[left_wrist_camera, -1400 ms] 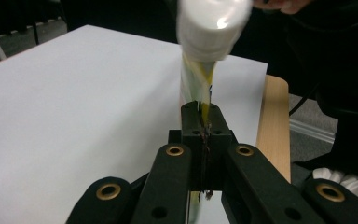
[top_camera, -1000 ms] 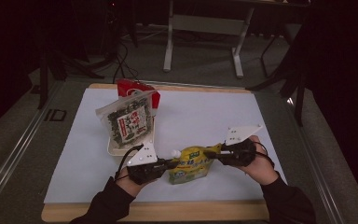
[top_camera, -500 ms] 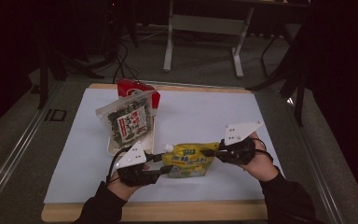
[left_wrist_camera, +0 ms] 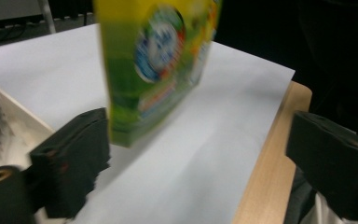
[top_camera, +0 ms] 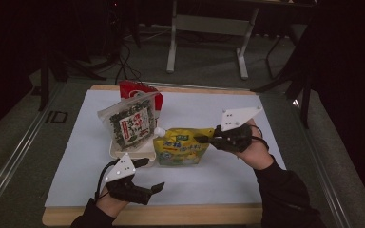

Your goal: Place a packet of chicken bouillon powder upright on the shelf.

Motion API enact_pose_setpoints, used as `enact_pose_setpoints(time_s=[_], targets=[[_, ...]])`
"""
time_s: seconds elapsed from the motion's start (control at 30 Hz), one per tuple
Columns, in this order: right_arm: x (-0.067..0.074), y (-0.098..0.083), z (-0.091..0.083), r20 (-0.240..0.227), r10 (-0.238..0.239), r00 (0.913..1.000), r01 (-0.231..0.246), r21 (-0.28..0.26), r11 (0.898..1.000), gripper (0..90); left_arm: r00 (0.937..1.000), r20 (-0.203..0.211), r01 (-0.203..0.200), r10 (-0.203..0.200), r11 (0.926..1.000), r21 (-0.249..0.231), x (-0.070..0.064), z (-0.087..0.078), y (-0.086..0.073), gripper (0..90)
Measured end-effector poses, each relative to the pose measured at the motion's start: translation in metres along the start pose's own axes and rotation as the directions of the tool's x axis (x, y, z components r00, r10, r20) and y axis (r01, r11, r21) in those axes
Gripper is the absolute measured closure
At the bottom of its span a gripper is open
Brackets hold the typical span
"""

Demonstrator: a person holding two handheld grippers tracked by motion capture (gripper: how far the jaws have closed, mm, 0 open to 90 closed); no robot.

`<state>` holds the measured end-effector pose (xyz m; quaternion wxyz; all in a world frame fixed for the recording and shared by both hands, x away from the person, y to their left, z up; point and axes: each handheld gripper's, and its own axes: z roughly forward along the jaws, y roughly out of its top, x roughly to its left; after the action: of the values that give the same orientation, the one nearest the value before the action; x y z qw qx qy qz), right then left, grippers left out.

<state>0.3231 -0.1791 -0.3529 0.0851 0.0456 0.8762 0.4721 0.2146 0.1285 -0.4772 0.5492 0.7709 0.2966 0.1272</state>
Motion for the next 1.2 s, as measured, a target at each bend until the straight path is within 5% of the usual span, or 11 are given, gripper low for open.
enact_pose_setpoints(time_s=[0.37,0.6,0.8,1.2], targets=[[-0.016,0.027,0.026,-0.010,-0.007,0.9999,0.007,-0.047,0.999,90.0,0.9962,-0.077,0.039,-0.041,0.9987,-0.032,-0.001,-0.010,-0.034,1.3],[-0.023,0.042,0.047,-0.030,-0.018,0.9994,0.016,-0.054,0.998,90.0,0.9861,-0.156,0.054,-0.058,0.9981,-0.030,0.000,-0.015,-0.048,0.5],[-0.026,0.050,0.070,-0.049,-0.017,0.9987,0.014,-0.056,0.998,90.0,0.9801,-0.185,0.065,-0.073,0.9967,-0.048,0.002,-0.018,-0.052,0.5],[-0.024,0.056,0.112,-0.107,-0.007,0.9942,0.001,-0.056,0.998,90.0,0.9802,-0.187,0.054,-0.063,0.9971,-0.053,0.002,-0.017,-0.053,0.5]])
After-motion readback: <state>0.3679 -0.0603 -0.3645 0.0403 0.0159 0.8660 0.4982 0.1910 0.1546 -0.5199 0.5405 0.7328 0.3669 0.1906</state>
